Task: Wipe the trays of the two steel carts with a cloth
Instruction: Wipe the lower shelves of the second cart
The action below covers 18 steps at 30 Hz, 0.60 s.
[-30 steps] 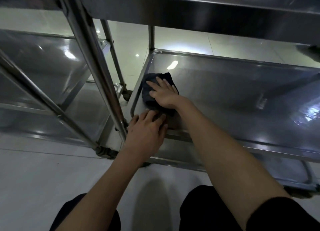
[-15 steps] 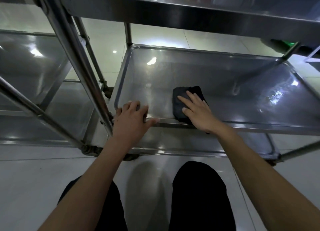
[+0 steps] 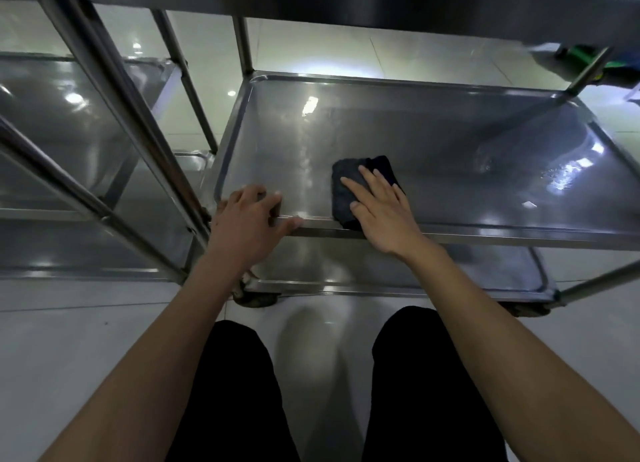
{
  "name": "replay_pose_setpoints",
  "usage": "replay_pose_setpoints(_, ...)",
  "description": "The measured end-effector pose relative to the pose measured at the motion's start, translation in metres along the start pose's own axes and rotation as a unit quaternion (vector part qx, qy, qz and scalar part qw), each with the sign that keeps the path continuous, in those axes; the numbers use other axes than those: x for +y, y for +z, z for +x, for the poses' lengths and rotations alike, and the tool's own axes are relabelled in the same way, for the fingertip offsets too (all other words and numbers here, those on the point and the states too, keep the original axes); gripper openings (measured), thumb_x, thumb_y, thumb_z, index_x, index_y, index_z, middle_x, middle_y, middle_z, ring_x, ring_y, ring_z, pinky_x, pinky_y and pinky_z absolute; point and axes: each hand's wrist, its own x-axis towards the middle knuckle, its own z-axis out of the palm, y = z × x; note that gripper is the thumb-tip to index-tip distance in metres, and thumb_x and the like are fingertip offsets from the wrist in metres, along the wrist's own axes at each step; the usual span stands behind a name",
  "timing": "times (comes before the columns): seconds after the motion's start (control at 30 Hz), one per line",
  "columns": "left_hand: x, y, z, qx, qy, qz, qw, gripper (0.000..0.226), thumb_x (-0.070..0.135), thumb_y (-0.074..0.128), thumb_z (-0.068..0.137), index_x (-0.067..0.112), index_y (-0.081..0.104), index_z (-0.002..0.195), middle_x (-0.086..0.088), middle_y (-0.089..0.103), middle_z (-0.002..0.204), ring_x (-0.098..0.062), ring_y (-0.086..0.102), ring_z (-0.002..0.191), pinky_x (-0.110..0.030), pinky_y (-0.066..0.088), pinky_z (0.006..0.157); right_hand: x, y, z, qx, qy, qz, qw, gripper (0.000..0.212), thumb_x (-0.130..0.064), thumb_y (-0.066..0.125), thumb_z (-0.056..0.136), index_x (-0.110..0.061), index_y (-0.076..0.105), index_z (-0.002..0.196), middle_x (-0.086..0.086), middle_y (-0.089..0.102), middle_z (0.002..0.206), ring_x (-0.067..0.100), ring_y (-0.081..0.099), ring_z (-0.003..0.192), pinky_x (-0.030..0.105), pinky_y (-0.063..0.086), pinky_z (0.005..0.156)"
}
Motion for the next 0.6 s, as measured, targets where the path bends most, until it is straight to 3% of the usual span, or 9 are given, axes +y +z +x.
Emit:
replay_pose_setpoints(0.13, -0.022, -0.011, -0.002, -0.009, -0.023, 0.0, 1.0, 0.076, 0.086, 0.042, 0.079, 0.029, 0.062, 0.124, 0.002, 0.051, 0.136, -0.03, 0.049, 0.123, -0.046, 0.043, 0.098, -0.021, 0.008, 0.007, -0.025, -0.001, -0.003, 1.0, 0.053, -0.042, 0.018, 0.102, -0.044, 0.016, 0.155, -0.01, -0.003, 0.167, 0.01, -0.005, 0.152, 0.04, -0.004, 0.121)
replay_pose_setpoints(0.23, -0.03, -0.014, -0.006, -0.018, -0.036, 0.002, 0.999, 0.085, 0.087, 0.035, 0.078, 0.028, 0.059, 0.133, -0.001, 0.049, 0.14, -0.032, 0.048, 0.126, -0.051, 0.043, 0.104, -0.035, 0.012, 0.007, -0.034, -0.002, 0.005, 0.999, 0.053, -0.041, 0.019, 0.102, -0.046, 0.014, 0.155, -0.011, -0.004, 0.167, 0.011, -0.006, 0.152, 0.04, -0.005, 0.121)
replay_pose_setpoints(0.47, 0.001, -0.01, -0.014, 0.02, -0.046, 0.001, 0.999, 0.034, 0.048, 0.055, 0.091, 0.022, 0.065, 0.111, -0.003, 0.054, 0.133, -0.032, 0.046, 0.126, -0.061, 0.029, 0.11, -0.024, 0.008, 0.003, -0.036, -0.006, 0.005, 0.999, 0.052, -0.039, 0.019, 0.103, -0.045, 0.013, 0.155, -0.01, -0.002, 0.167, 0.013, -0.004, 0.153, 0.042, -0.002, 0.123)
replay_pose_setpoints(0.6, 0.052, 0.002, -0.013, 0.03, 0.015, -0.01, 0.999, 0.035, 0.04, 0.054, 0.096, 0.025, 0.061, 0.127, -0.002, 0.053, 0.14, -0.028, 0.045, 0.13, -0.06, 0.029, 0.111, 0.011, -0.004, -0.011, -0.013, 0.016, -0.002, 1.0, 0.052, -0.038, 0.02, 0.103, -0.043, 0.015, 0.155, -0.009, 0.0, 0.167, 0.014, -0.002, 0.153, 0.042, 0.0, 0.123)
